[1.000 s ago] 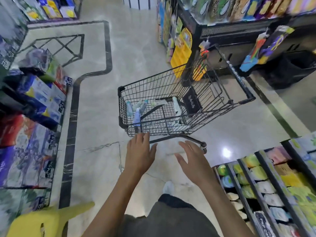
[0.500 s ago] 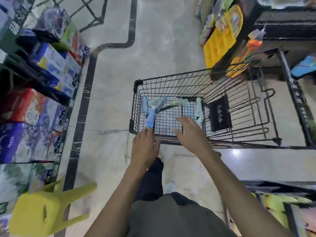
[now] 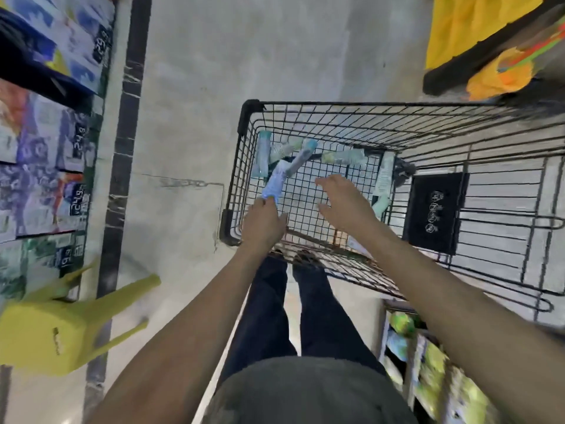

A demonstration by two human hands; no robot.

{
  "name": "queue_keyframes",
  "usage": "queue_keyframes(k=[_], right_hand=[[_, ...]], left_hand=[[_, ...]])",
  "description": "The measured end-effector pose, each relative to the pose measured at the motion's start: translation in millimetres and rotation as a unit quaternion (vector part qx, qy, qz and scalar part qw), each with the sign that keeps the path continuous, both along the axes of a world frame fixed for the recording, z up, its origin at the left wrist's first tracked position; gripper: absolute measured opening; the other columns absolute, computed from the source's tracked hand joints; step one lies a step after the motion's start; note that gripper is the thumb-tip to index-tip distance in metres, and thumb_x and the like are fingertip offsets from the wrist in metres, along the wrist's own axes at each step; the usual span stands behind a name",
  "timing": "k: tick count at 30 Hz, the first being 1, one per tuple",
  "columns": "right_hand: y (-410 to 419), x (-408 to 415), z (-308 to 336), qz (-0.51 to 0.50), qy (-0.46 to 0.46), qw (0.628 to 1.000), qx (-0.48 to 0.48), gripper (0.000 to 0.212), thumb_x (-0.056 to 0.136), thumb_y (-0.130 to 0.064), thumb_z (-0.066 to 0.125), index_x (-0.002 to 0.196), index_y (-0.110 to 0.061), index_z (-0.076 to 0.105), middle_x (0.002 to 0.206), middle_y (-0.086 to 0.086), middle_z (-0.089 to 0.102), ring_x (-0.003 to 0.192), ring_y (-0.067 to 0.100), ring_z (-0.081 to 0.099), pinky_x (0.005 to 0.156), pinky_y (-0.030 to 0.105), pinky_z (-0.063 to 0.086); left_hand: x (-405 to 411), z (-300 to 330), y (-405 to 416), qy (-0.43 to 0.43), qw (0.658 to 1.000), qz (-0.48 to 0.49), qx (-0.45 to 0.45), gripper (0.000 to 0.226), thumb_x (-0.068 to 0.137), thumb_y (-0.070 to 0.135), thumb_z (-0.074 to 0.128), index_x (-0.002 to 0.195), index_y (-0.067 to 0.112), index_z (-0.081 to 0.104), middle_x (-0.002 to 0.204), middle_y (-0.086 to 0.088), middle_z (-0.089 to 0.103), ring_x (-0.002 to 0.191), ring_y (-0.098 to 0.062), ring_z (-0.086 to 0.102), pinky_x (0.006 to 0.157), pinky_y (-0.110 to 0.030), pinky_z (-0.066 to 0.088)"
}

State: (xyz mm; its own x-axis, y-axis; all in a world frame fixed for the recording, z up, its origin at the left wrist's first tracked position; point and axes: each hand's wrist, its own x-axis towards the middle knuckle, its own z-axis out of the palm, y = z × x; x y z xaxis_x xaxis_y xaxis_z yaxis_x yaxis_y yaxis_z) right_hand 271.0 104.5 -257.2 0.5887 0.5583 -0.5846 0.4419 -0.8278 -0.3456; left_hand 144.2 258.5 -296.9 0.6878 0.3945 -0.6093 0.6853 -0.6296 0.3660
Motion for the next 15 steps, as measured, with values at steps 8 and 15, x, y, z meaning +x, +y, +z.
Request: queue_keyframes(k=[8,15], right_hand=[[54,93,-129,0.175,-0.058,0.982,-0.031,0.057,0.093,-0.016,0.065,0.146,-0.016,0.047,0.138,0.016,0.052,0.127,0.040,0.052,0.096,0.052,0.052],[72,132,-232,0.307,-0.129,0.943,-0.022,0.054,0.085,-0.005,0.067,0.138,-0.008,0.056,0.132,0.024,0.057,0.123,0.045,0.053,0.099,0.057,0.049]], left_hand=[[55,-127,9,0.028,0.998,0.055,0.021,0.065,0.094,0.040,0.069,0.141,0.003,0.043,0.134,-0.021,0.054,0.120,-0.039,0.055,0.097,-0.048,0.047],[69,-205,8,0.059,0.993,0.074,0.073,0.070,0.094,0.039,0.070,0.146,0.005,0.038,0.142,-0.020,0.049,0.133,-0.039,0.044,0.107,-0.047,0.040]])
